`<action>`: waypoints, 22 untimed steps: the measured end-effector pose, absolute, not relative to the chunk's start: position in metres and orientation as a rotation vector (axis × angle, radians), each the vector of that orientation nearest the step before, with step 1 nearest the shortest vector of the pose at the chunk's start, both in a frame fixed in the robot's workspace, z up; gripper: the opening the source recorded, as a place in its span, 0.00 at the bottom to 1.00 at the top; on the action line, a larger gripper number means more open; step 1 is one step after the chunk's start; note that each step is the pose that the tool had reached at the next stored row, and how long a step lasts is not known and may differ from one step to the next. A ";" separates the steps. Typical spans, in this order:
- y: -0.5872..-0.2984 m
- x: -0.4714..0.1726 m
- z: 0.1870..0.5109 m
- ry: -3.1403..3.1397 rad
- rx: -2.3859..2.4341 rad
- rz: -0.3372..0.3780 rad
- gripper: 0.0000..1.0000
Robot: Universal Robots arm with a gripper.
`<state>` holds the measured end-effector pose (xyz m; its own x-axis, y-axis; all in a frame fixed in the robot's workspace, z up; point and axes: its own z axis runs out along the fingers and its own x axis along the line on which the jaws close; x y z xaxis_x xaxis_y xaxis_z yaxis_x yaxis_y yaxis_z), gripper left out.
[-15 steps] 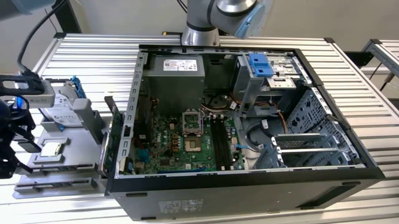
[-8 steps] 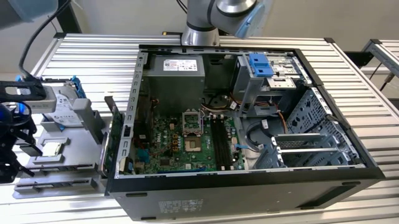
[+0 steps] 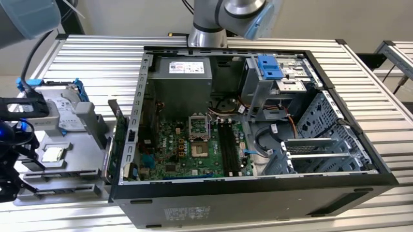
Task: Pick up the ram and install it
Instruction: 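Pick up the ram and move it above insertion slot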
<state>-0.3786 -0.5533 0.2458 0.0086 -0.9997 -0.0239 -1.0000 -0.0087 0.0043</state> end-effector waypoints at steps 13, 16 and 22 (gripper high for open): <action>-0.555 -0.379 0.225 2.190 -2.232 0.031 1.00; -0.555 -0.379 0.219 2.190 -2.232 0.031 1.00; -0.555 -0.378 0.208 2.190 -2.232 0.031 1.00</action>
<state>-0.3777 -0.5552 0.2085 0.0190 -0.9995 -0.0239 -0.9998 -0.0191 0.0041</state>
